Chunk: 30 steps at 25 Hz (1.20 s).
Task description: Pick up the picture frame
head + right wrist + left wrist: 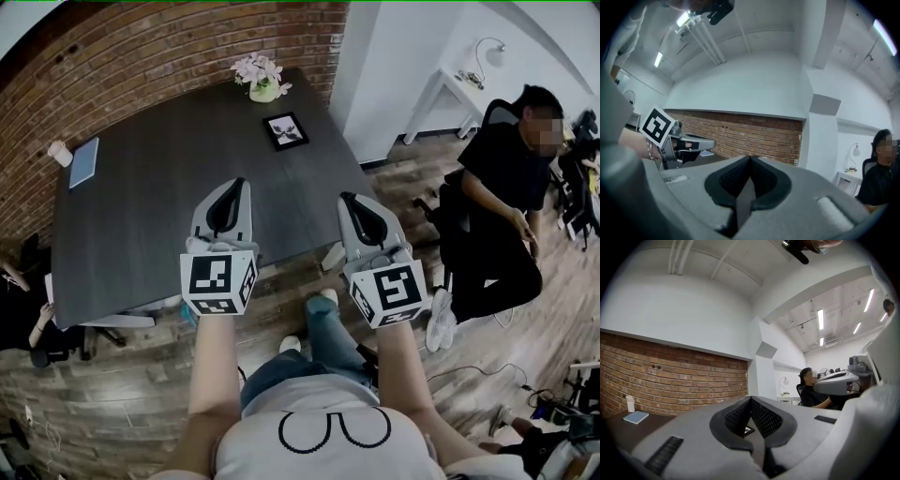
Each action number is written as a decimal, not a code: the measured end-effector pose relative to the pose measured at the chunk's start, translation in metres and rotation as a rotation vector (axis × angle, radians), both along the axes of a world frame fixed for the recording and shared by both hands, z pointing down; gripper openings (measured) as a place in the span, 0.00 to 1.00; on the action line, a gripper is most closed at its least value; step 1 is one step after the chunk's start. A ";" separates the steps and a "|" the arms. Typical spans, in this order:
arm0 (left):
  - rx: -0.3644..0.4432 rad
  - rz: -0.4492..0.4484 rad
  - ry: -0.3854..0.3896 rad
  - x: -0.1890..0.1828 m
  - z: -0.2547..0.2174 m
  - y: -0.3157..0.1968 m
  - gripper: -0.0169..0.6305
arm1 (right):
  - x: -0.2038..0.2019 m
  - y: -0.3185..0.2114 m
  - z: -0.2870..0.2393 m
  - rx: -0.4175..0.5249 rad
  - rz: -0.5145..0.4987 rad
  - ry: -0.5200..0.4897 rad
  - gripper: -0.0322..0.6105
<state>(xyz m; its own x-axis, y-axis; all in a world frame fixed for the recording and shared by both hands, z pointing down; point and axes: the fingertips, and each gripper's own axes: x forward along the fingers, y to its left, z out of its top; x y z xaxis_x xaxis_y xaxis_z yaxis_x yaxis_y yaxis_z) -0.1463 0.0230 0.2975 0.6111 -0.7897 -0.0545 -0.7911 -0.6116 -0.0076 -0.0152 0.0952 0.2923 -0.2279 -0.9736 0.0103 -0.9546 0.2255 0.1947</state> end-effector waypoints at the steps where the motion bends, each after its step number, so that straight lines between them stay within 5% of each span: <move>1: -0.002 -0.005 0.003 0.000 0.001 -0.006 0.02 | 0.002 -0.006 0.001 0.001 -0.006 0.003 0.05; 24: -0.032 -0.192 -0.024 0.094 0.006 -0.209 0.02 | 0.102 -0.244 0.007 -0.036 -0.176 -0.055 0.05; 30: -0.113 -0.275 -0.034 0.111 0.026 -0.260 0.03 | 0.124 -0.300 0.025 -0.089 -0.225 -0.083 0.07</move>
<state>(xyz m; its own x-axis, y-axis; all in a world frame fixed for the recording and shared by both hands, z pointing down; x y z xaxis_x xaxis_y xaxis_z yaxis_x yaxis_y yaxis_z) -0.0355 -0.2369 0.3233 0.3737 -0.9256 0.0603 -0.9275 -0.3733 0.0192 0.1091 -0.2052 0.3174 -0.4428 -0.8942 0.0660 -0.8902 0.4472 0.0872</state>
